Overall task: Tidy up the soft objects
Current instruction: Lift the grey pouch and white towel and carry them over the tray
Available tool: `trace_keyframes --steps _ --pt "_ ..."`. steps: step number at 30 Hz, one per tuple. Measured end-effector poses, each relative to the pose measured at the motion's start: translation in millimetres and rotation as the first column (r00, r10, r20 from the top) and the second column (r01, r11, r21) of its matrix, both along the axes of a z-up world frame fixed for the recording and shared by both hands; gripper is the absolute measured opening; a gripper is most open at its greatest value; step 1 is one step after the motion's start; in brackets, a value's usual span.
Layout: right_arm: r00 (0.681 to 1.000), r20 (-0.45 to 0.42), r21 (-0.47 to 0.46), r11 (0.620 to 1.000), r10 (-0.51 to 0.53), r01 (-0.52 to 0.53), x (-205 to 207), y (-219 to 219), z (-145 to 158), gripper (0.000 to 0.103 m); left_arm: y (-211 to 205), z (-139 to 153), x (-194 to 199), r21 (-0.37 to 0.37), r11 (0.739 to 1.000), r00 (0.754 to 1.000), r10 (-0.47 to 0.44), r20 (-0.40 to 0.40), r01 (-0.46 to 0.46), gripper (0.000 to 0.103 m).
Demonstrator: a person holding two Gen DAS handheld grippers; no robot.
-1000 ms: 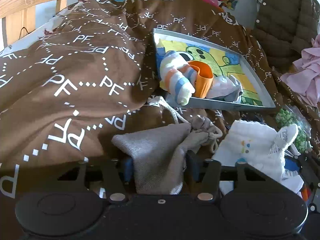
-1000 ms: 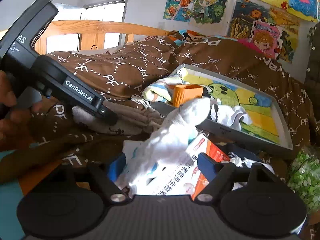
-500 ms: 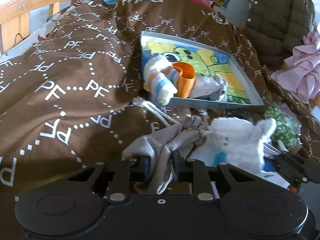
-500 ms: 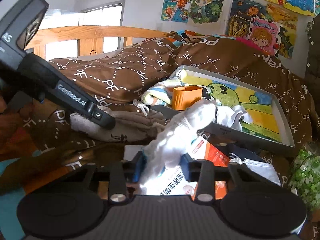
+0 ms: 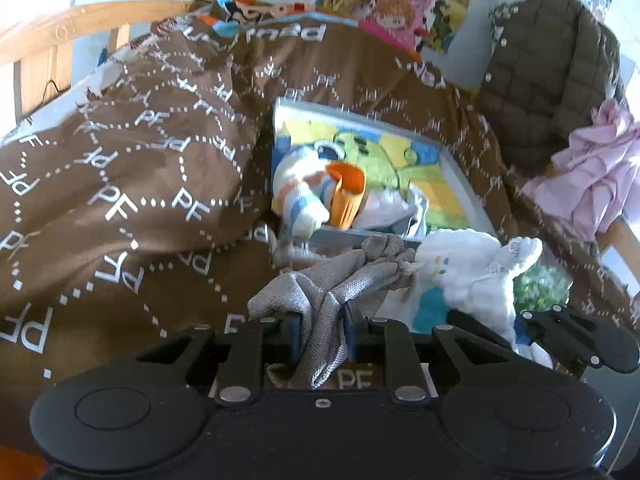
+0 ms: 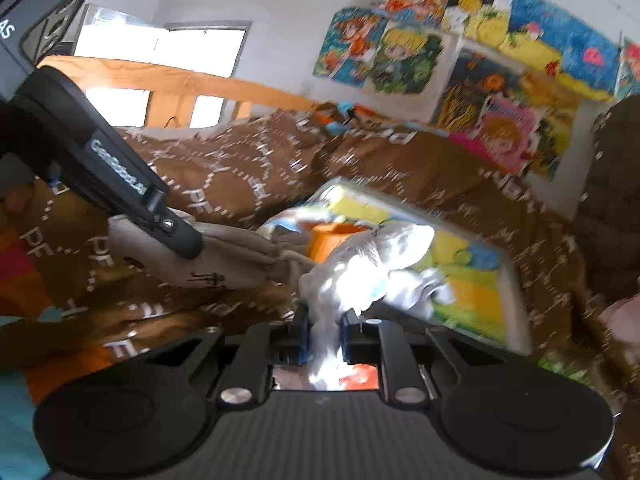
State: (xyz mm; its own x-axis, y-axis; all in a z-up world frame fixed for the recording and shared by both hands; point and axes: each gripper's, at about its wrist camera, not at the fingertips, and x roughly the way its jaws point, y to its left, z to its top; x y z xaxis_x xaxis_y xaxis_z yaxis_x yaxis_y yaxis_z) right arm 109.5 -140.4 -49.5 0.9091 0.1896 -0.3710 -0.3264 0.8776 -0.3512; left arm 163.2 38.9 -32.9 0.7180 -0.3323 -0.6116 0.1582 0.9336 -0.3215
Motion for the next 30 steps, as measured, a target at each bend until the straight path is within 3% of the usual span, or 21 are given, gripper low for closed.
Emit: trace_keyframes --steps 4,8,13,19,24,30 --pt "0.998 0.066 -0.017 0.999 -0.026 0.027 5 -6 8 0.017 -3 7 1 0.002 1.0 0.997 0.001 0.072 -0.002 0.022" --pt "0.991 0.124 0.039 0.998 -0.051 0.047 14 -15 26 0.017 -12 14 8 0.045 0.999 0.989 -0.016 0.146 0.009 0.022" --pt "0.977 0.195 0.117 0.991 -0.083 0.061 43 -28 44 0.017 -21 26 22 0.04 0.999 0.973 0.004 0.229 -0.013 0.022" --pt "0.977 0.163 0.304 0.949 -0.134 0.079 91 -57 57 0.017 -30 30 62 -0.015 0.998 0.96 0.057 0.272 -0.055 0.022" --pt "0.985 0.079 0.468 0.878 -0.155 0.1 132 -82 56 0.017 -41 19 102 -0.045 0.997 0.955 0.066 0.288 -0.056 0.022" --pt "0.989 0.008 0.588 0.801 -0.146 0.114 169 -97 45 0.017 -42 3 140 -0.072 0.993 0.954 0.114 0.276 -0.098 0.022"
